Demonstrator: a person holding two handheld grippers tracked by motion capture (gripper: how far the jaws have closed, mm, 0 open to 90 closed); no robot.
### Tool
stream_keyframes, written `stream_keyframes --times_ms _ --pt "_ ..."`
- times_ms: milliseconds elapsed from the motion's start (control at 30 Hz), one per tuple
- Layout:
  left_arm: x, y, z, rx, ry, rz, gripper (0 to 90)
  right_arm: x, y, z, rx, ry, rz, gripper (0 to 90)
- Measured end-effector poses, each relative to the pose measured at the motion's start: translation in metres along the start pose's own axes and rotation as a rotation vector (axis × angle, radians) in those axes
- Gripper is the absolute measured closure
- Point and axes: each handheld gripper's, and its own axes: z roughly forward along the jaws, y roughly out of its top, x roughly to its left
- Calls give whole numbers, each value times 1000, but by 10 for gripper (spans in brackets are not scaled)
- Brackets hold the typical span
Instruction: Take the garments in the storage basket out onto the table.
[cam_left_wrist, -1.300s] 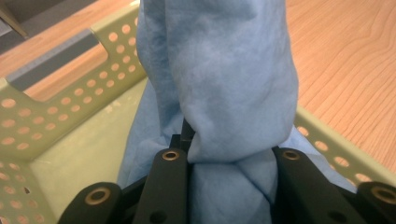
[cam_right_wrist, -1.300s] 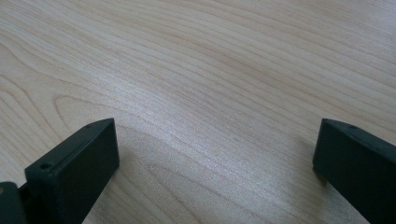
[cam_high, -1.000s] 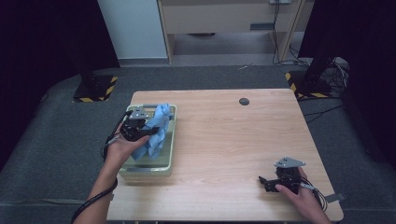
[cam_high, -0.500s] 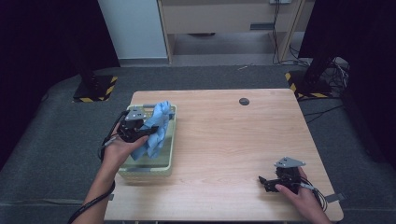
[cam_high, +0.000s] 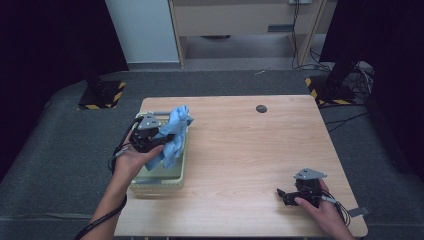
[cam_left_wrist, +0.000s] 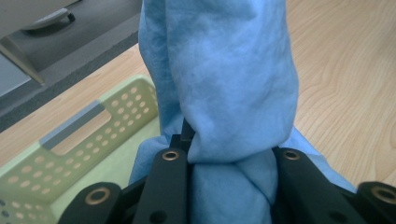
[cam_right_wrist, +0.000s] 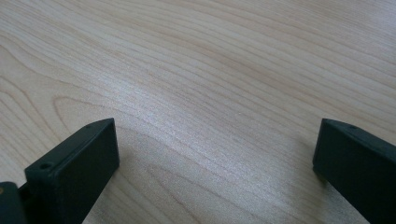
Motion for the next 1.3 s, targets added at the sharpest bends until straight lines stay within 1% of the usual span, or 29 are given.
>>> stream_keyframes --times_ms 300,467,600,700,833,1033,1300 --pt "-16 18 7 -8 -28 38 745 0 0 0 0 0 0 5" --pt "-26 26 18 1 -45 57 746 0 0 0 0 2 -2 5" --pt "-34 32 24 -5 -61 70 745 0 0 0 1 2 -2 5" --pt "-39 37 27 2 -70 86 745 0 0 0 0 2 -2 5" --pt "-45 42 31 -4 -78 94 745 0 0 0 0 2 -3 5" --pt "-53 50 38 2 -93 116 745 0 0 0 0 2 -4 5" --pt "-68 57 52 4 -120 142 745 0 0 0 0 3 -5 5"
